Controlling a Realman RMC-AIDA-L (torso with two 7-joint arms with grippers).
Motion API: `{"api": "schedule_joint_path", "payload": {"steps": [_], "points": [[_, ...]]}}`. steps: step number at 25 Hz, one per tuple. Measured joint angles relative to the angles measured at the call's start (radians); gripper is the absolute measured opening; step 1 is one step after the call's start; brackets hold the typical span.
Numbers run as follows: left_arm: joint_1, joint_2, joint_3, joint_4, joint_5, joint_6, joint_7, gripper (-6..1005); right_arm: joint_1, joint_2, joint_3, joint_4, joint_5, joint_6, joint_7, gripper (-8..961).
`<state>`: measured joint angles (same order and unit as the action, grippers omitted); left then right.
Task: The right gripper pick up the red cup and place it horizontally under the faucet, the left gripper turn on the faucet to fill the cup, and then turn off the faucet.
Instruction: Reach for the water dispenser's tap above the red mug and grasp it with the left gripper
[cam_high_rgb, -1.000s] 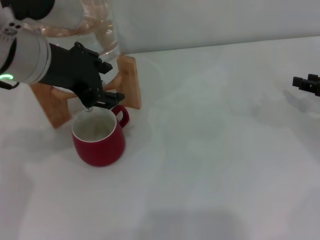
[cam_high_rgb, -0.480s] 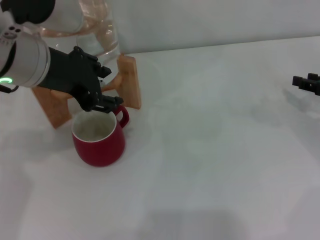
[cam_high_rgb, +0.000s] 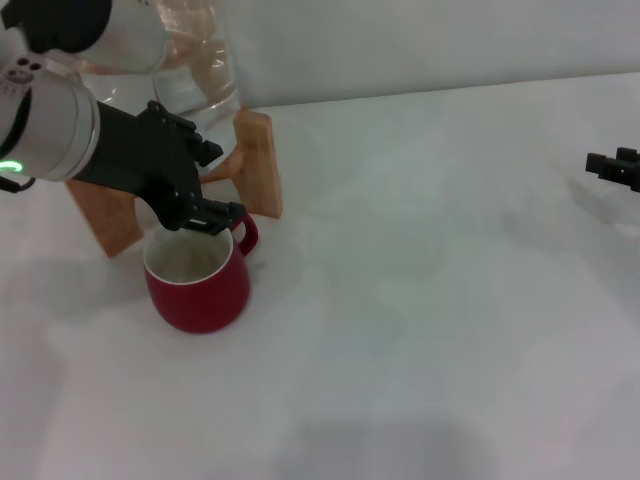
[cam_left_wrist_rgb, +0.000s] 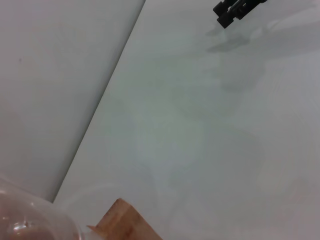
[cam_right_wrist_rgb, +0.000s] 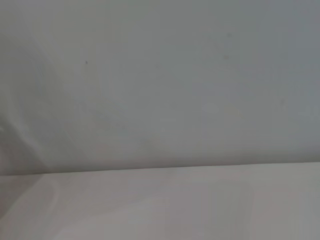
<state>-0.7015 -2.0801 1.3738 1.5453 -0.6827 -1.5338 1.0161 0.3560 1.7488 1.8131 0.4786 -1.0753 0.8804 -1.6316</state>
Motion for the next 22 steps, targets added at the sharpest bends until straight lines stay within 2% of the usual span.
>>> {"api": "schedule_joint_path", "payload": {"steps": [22], "points": [[0.002,-0.001,0.008,0.053,-0.005,0.006,-0.005,664,0.0,0.001,0.002,0.0,0.0,-0.001,0.001,549]]}}
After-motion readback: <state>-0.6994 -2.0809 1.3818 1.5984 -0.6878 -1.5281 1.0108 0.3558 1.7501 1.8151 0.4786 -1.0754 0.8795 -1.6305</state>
